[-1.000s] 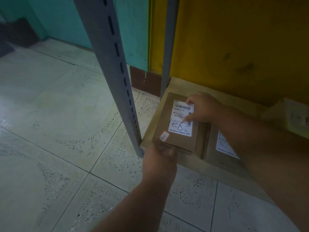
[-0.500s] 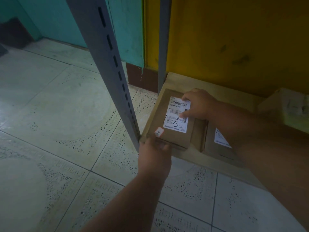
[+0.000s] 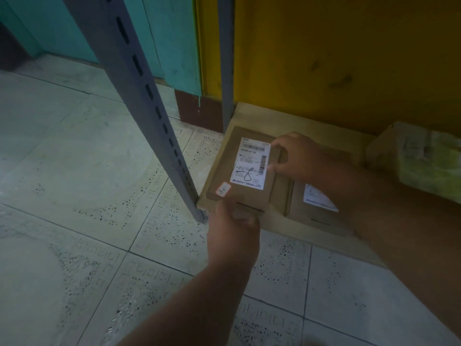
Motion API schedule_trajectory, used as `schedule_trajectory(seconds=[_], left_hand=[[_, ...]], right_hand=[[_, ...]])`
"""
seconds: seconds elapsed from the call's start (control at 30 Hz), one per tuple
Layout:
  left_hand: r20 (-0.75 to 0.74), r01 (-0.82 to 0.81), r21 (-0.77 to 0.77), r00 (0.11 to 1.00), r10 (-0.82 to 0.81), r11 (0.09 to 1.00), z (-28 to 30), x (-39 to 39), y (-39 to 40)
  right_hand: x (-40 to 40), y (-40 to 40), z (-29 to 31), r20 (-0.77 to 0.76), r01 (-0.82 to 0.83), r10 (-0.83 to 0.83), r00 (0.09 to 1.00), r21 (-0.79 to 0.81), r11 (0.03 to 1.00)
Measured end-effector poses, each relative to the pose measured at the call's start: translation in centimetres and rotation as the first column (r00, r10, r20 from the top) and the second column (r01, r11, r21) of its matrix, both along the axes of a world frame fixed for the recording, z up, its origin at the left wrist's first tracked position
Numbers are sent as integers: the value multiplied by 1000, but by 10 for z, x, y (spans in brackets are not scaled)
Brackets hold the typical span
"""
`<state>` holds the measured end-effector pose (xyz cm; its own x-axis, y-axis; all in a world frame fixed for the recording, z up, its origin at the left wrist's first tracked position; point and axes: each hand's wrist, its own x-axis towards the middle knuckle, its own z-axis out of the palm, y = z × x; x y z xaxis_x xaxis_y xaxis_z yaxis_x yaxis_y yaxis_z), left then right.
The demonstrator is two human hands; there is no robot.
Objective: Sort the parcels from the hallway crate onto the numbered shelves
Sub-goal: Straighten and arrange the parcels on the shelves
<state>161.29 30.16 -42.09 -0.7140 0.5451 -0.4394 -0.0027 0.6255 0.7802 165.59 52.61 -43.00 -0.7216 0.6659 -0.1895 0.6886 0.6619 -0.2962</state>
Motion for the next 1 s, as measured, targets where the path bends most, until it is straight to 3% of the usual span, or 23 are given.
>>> schedule_trajectory(seconds=[0.07,0.17,0.3,0.43,0.57,0.73,0.8,0.87,1.0], left_hand=[[-1,92,-15,996,-92,996,7,8,5],[-137,330,-35,933,-332,943,15,9,25],[-268,589,-143,750,-604,795,20,0,74],[-449,730,-225,511,-733,646,14,-7,126],[-521,790,-344,288,-803,507,11,-14,170],[-371,797,-567,-23,-928,207,4,-9,191],[-370,756,-636,-121,-921,156,2,-11,192],[-376,713,-682,-153,-914,161,0,-15,193],[-366,721,-674,-136,-921,162,-4,-16,193]], right_hand=[[29,-7,15,8,56,-56,998,-11,998],[75,-30,35,8,167,-167,986,-6,986],[122,-79,43,45,272,-269,962,-109,956],[142,-95,29,91,332,-327,941,-40,943],[149,-95,17,185,330,-328,927,18,944],[151,-95,4,201,413,-404,892,-1,911],[149,-95,-2,174,430,-418,891,-34,902],[146,-93,-5,162,427,-414,896,-52,903],[146,-89,-7,126,449,-440,889,-54,892]])
